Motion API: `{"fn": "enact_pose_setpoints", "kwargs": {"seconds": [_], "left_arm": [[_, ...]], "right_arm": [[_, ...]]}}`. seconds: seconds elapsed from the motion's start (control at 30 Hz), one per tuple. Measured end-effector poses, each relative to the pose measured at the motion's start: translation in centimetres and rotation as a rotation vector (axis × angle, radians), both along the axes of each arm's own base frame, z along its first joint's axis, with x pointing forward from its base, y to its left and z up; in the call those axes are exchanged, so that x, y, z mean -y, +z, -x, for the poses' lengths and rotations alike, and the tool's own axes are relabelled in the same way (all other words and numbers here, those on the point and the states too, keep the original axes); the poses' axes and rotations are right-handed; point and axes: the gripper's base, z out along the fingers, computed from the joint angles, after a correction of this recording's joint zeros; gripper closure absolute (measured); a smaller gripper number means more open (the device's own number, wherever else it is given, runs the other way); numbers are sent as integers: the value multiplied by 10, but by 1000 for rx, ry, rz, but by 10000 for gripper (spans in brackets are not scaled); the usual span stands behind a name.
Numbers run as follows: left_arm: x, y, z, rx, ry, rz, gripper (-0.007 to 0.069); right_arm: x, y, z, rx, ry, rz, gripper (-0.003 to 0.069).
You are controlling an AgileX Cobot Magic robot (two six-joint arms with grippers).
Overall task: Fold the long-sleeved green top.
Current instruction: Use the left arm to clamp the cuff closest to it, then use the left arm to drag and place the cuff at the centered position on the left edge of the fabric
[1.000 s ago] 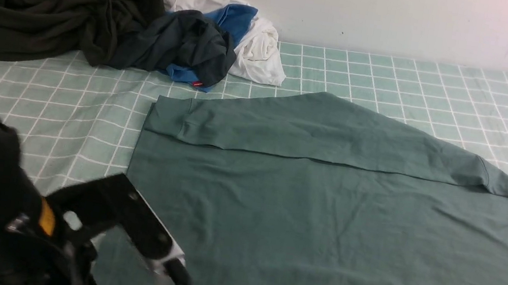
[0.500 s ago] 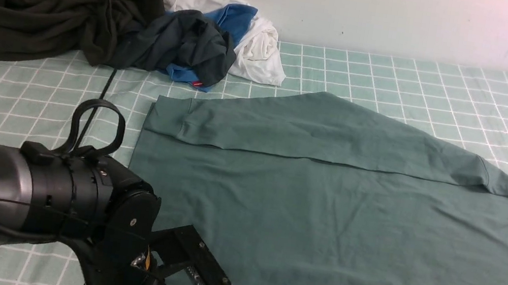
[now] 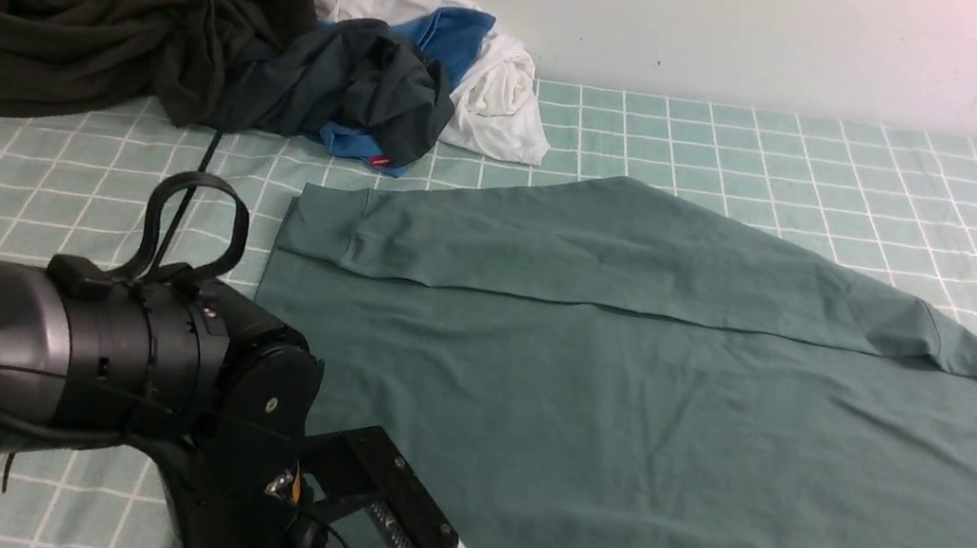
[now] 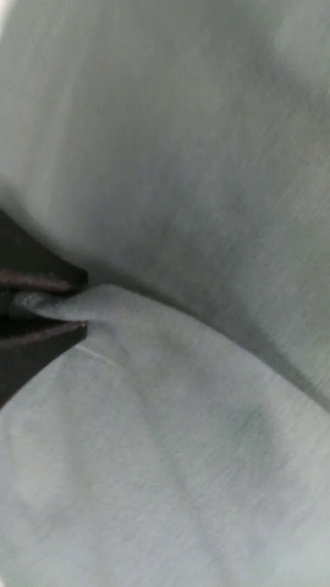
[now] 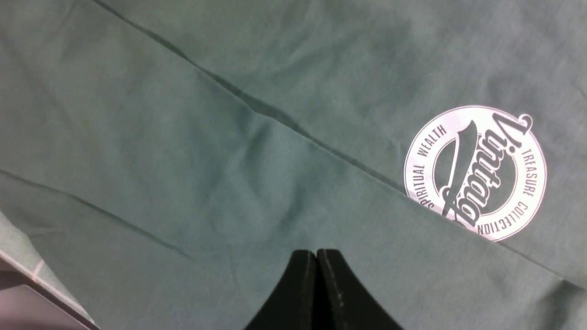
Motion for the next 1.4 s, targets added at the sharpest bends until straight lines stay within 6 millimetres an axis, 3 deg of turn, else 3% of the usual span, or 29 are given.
{"fn": "enact_pose_setpoints", "kwargs": {"seconds": [0.1, 0.37, 0.57, 0.77, 0.97, 1.07, 1.2, 1.3, 1.4], "left_arm": [[5, 22, -12, 52, -32, -9, 587], [27, 115, -60, 280, -75, -2, 587], [43, 154, -86, 373, -62, 43, 587], [51, 154, -107, 403, -55, 25, 587], [38, 122, -139, 341, 9, -28, 587], [27, 92, -161, 304, 48, -58, 587], [27, 76, -171, 302, 55, -58, 575], [30, 61, -178, 305, 63, -57, 515], [30, 54, -184, 330, 121, -56, 401]], "right_arm": [[0, 0, -1, 17, -2, -1, 673], [5, 1, -7, 73, -49, 42, 673], [13, 1, -10, 89, -134, 100, 673], [22, 2, -13, 119, -244, 166, 673], [26, 2, -15, 132, -310, 176, 673], [26, 3, -15, 140, -311, 171, 673], [25, 3, -16, 149, -311, 165, 673], [25, 4, -17, 158, -310, 160, 673], [25, 4, -17, 163, -309, 157, 673]]}}
